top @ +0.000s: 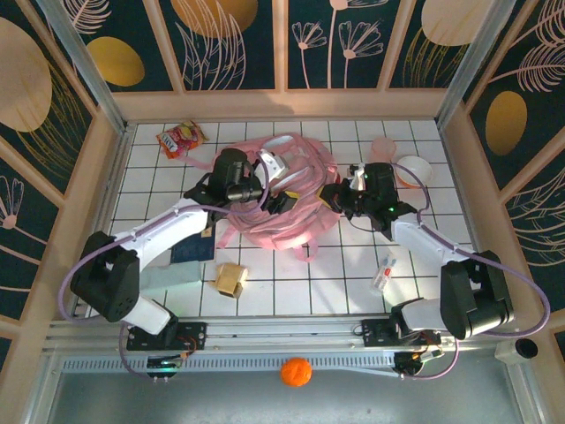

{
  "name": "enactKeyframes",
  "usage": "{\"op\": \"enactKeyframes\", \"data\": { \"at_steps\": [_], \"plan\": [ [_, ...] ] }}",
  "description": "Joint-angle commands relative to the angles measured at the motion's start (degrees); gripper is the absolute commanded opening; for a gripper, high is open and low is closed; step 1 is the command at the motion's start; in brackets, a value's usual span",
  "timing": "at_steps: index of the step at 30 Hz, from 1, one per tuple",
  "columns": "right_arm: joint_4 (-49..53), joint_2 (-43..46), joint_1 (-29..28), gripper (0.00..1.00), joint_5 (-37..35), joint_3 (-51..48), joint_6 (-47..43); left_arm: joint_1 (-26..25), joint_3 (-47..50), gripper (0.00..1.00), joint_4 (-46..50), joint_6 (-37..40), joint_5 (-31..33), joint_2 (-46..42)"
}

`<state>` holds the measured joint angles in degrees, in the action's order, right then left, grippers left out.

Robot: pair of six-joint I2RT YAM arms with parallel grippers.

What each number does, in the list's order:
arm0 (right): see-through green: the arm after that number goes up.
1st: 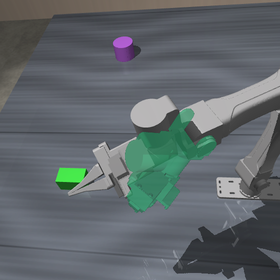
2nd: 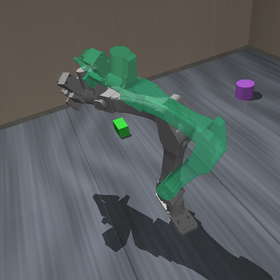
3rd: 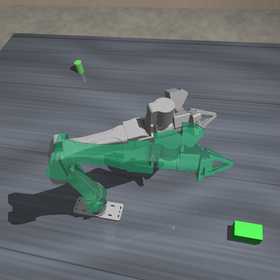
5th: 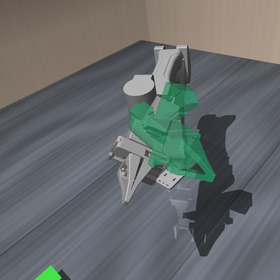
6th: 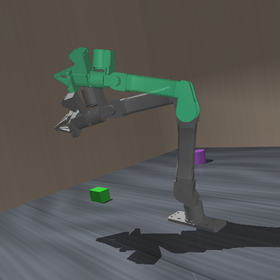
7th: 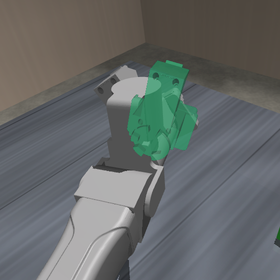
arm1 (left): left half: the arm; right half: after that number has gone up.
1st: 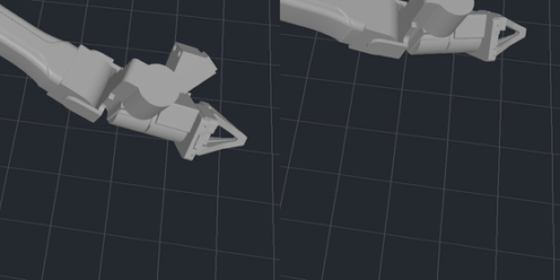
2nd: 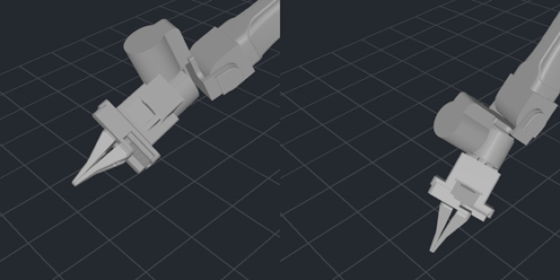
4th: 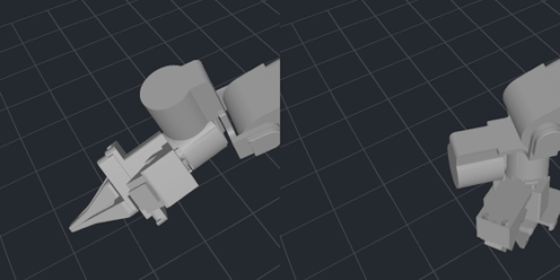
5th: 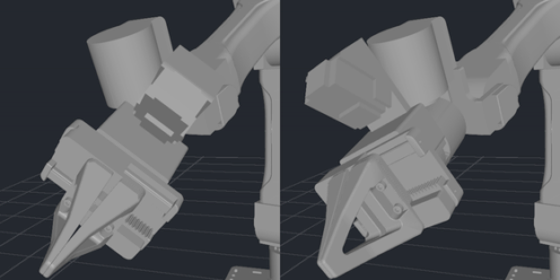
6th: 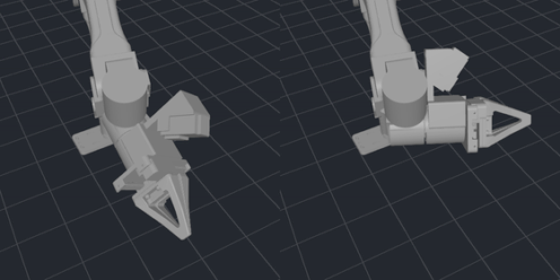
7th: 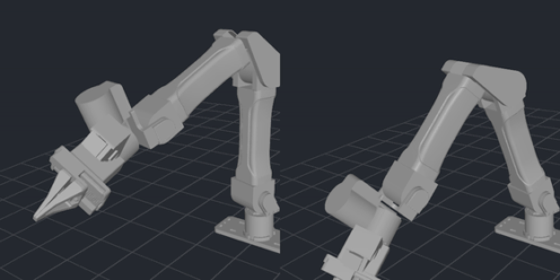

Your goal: Pack books, pencil case, and school supplies into a backpack

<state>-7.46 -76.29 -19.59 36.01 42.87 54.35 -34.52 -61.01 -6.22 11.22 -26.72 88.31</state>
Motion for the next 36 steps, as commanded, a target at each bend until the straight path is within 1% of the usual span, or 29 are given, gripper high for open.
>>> {"op": "enactKeyframes", "data": {
  "at_steps": [1,3,6,7,9,10,11,13,14,15,17,19,22,25,27,30,31,34,36],
  "plan": [
    [-3.5,1.8,-0.6,0.00,-0.8,2.9,-0.9,-0.5,-2.7,0.89,4.9,3.9,2.3,3.1],
    [-4.2,2.0,-0.9,0.00,-0.9,2.8,-0.9,-0.9,-3.3,0.89,5.7,4.5,2.9,4.7],
    [-4.7,2.3,-1.3,0.00,-0.9,2.6,-0.8,-1.4,-3.8,0.87,6.4,5.0,4.9,6.6],
    [-4.8,2.3,-1.5,0.00,-1.0,2.6,-0.8,-1.6,-3.7,0.84,6.4,4.9,5.6,7.0],
    [-5.3,2.5,-1.7,0.00,-0.9,2.3,-0.9,-1.6,-3.4,0.72,5.9,4.5,6.8,7.2],
    [-5.5,2.7,-1.8,0.00,-0.9,2.2,-1.0,-1.7,-3.1,0.62,5.4,4.1,7.3,7.0],
    [-5.4,2.9,-1.9,0.00,-0.9,2.2,-1.2,-1.6,-3.0,0.50,5.1,4.0,7.5,6.7],
    [-4.5,3.6,-1.8,0.00,-1.4,2.0,-2.4,-1.7,-2.6,0.22,3.9,2.8,7.4,5.2],
    [-3.6,4.0,-1.8,0.01,-1.8,2.2,-3.2,-1.7,-2.4,0.08,3.4,2.3,7.4,4.6],
    [-2.3,4.7,-1.7,0.06,-2.3,2.3,-4.4,-1.5,-2.2,0.00,2.8,1.4,7.3,3.8],
    [0.6,6.4,-1.3,0.19,-3.5,2.6,-7.1,-1.0,-2.0,0.00,2.5,0.2,5.2,2.7],
    [4.2,8.7,-0.2,0.29,-4.6,2.8,-10.3,-0.1,-2.1,0.00,2.3,-1.5,1.6,1.9],
    [10.6,12.0,1.8,0.39,-5.3,3.2,-15.7,0.7,-1.6,0.00,1.1,-2.4,-2.6,0.3],
    [17.7,14.4,3.0,0.45,-7.7,3.8,-23.3,1.1,-1.3,0.00,0.3,-3.0,-4.2,-0.9],
    [21.3,15.4,2.9,0.47,-9.2,4.3,-28.8,1.4,-1.7,0.00,0.2,-3.3,-4.8,-1.2],
    [22.6,17.3,1.3,0.49,-9.9,3.6,-38.7,1.5,-2.3,0.00,0.4,-2.7,-7.6,-1.6],
    [21.9,18.1,0.7,0.51,-9.3,2.9,-43.2,1.5,-2.5,0.00,0.4,-2.1,-9.0,-1.8],
    [18.3,20.5,0.5,0.54,-3.2,-0.2,-55.7,1.7,-3.2,0.00,0.7,-1.0,-11.5,-1.9],
    [16.2,21.5,0.5,0.56,0.2,-1.8,-61.7,2.0,-3.8,0.00,1.2,-0.5,-12.1,-1.7]
  ]
}}
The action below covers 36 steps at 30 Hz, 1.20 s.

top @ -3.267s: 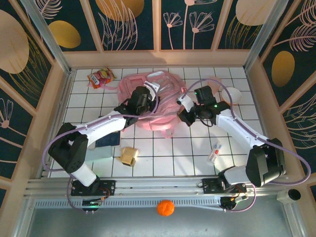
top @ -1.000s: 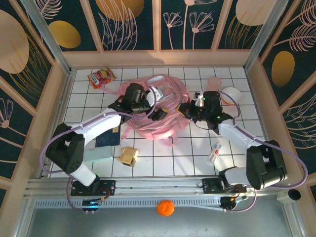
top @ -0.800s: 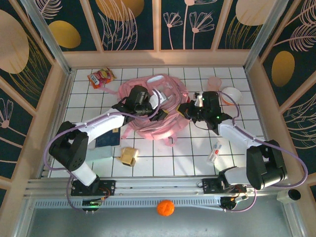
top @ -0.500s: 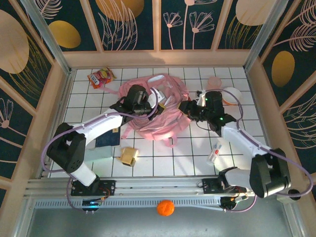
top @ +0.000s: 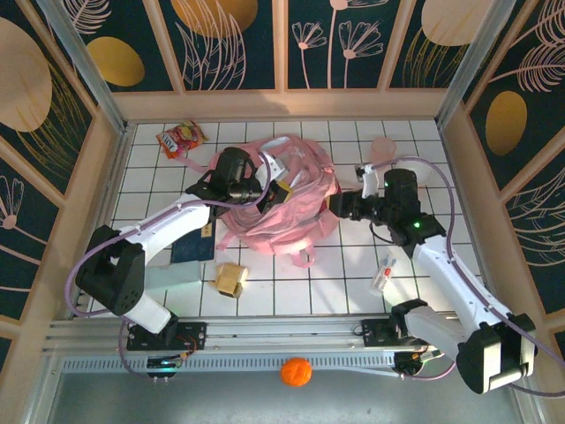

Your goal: Pack books, pencil case, and school supplies into a backpack

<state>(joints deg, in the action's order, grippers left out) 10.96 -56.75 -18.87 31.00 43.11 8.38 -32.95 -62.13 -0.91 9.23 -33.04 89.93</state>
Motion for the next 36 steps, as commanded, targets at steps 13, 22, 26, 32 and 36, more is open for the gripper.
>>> {"op": "enactKeyframes", "data": {
  "at_steps": [13,22,26,32,36],
  "plan": [
    [0.0,-5.0,-0.8,0.50,9.6,-3.7,-11.2,1.1,-4.6,0.00,-7.0,-3.1,-5.9,-2.8],
    [-2.2,-9.2,-1.6,0.46,11.2,-3.9,-10.2,1.0,-5.2,0.00,-8.6,-4.4,-6.4,-2.9],
    [-1.0,-10.3,-1.7,0.43,14.2,-3.3,-10.9,1.0,-5.0,0.00,-9.2,-4.8,-5.9,-3.2],
    [0.2,-9.4,-2.0,0.22,15.8,-3.4,-11.1,1.0,-4.6,0.00,-10.2,-5.2,-4.0,-3.2],
    [0.8,-8.7,-2.1,0.10,14.7,-3.2,-10.8,1.1,-4.5,0.00,-10.9,-5.8,-2.5,-3.1]
  ]
}}
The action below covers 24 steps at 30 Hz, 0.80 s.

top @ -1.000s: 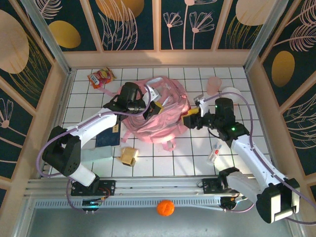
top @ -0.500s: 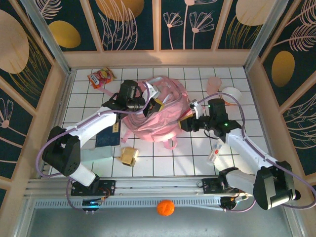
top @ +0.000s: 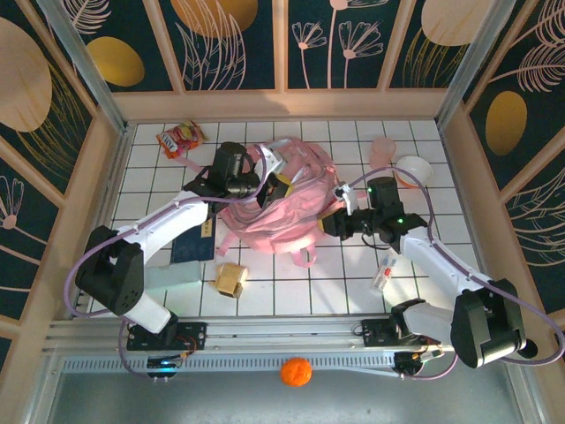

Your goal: Pack books, pencil case, and school supplies into a backpack

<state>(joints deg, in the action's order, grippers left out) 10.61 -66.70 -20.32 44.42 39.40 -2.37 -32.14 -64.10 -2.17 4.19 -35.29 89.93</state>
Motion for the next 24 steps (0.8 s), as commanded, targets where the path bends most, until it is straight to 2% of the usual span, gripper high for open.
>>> {"op": "enactKeyframes", "data": {
  "at_steps": [1,7,12,20,24],
  "plan": [
    [1.3,1.4,-0.5,0.07,0.9,0.7,0.0,0.2,-2.4,0.00,-9.8,-0.8,0.5,-3.0],
    [1.6,2.8,-1.0,0.00,-5.8,1.6,3.9,0.2,-1.5,0.00,-10.8,-2.6,8.7,-3.4],
    [1.3,4.6,-3.7,0.00,-13.3,3.9,8.2,-0.1,1.3,0.00,-16.4,-11.8,16.2,-4.5],
    [1.7,3.0,-9.9,0.00,-21.1,8.0,15.4,-7.2,1.8,0.00,-18.4,-22.1,31.3,-4.0],
    [4.4,1.1,-13.0,0.00,-24.8,10.3,17.4,-8.5,-0.1,0.00,-18.7,-24.9,38.0,-1.7]
  ]
}}
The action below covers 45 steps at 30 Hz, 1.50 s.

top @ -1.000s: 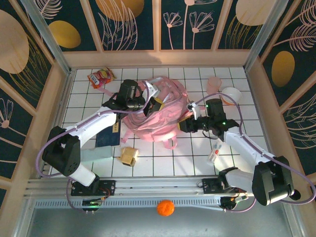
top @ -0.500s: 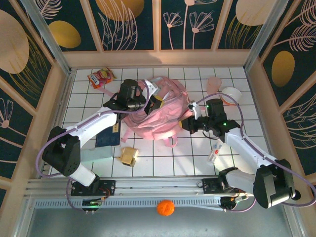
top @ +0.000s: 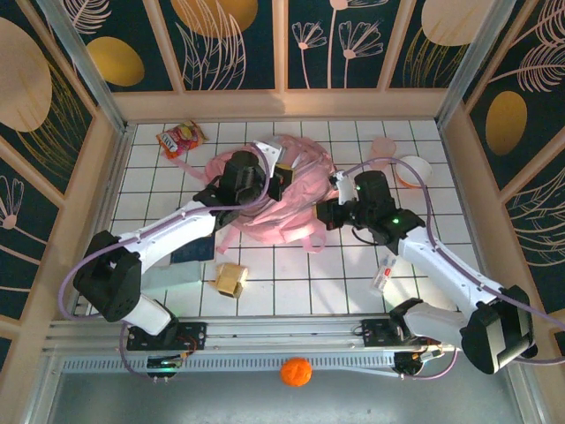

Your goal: Pack books, pencil case, and school supplies into a backpack

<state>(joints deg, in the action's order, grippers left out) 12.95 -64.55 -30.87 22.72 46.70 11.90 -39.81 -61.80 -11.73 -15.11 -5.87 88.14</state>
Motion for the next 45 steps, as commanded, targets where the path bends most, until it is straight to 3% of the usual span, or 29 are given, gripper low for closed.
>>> {"op": "enactKeyframes", "data": {
  "at_steps": [1,12,24,35,39,42,45],
  "plan": [
    [2.6,-1.4,-2.7,0.00,-3.7,3.6,3.7,-1.0,-3.2,0.00,-9.1,-6.1,10.0,0.6],
    [-0.8,-2.2,-8.0,0.00,-8.8,4.6,14.5,-2.6,-12.3,0.00,-11.9,-12.4,19.5,7.1],
    [-0.4,-3.7,-14.6,0.00,-23.4,6.8,22.1,-2.8,-24.6,0.00,-13.7,-16.2,23.7,12.9],
    [-6.5,-8.3,-22.6,0.00,-35.0,9.3,27.1,-2.8,-32.5,0.00,-13.1,-17.4,22.8,15.9],
    [-7.3,-9.2,-22.7,0.00,-34.0,9.3,27.6,-2.8,-33.2,0.00,-8.8,-14.0,21.3,15.8],
    [-8.0,-8.3,-21.6,0.00,-30.0,8.1,28.4,-2.7,-27.6,0.00,-7.2,-11.1,21.8,12.2],
    [-8.5,-7.7,-19.5,0.00,-24.3,6.6,31.1,-2.3,-21.9,0.23,-3.8,-11.0,21.1,7.3]
  ]
}}
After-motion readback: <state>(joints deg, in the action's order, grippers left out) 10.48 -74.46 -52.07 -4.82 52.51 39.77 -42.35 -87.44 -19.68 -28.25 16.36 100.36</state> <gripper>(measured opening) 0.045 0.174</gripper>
